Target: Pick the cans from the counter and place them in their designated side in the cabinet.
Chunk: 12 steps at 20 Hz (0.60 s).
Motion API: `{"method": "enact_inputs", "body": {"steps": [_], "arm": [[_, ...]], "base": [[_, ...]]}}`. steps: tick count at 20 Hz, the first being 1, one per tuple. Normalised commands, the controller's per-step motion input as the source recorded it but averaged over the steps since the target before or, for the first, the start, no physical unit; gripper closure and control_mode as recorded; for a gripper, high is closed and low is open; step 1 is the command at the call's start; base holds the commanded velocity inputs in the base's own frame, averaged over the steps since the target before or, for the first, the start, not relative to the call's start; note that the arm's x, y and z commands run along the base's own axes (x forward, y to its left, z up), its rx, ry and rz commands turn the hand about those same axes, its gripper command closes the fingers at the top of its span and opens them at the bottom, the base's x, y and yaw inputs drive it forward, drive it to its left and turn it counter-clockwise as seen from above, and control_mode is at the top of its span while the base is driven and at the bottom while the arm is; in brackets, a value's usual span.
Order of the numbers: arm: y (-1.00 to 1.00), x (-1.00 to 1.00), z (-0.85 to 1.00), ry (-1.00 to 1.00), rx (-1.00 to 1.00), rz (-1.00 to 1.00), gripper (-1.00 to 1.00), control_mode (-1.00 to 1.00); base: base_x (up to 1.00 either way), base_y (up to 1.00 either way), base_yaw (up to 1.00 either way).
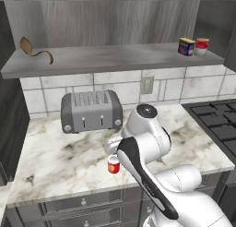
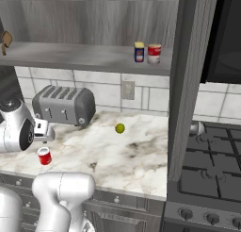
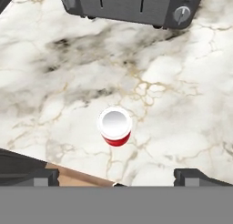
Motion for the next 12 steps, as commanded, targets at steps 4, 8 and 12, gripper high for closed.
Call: {"method": "enact_inputs", "body": {"steps": [4, 8, 12], "arm": [[0.07, 0.04, -0.13, 0.0, 0.0, 0.0, -1.0, -1.0], [0.06, 0.04, -0.14, 0.0, 0.0, 0.0, -1.0, -1.0], [0.03, 0.07, -0.14, 0.01, 0.0, 0.0, -1.0, -1.0]], "base": [[0.0, 0.0, 0.0], [0.0, 0.0, 0.0], [0.0, 0.0, 0.0]]}}
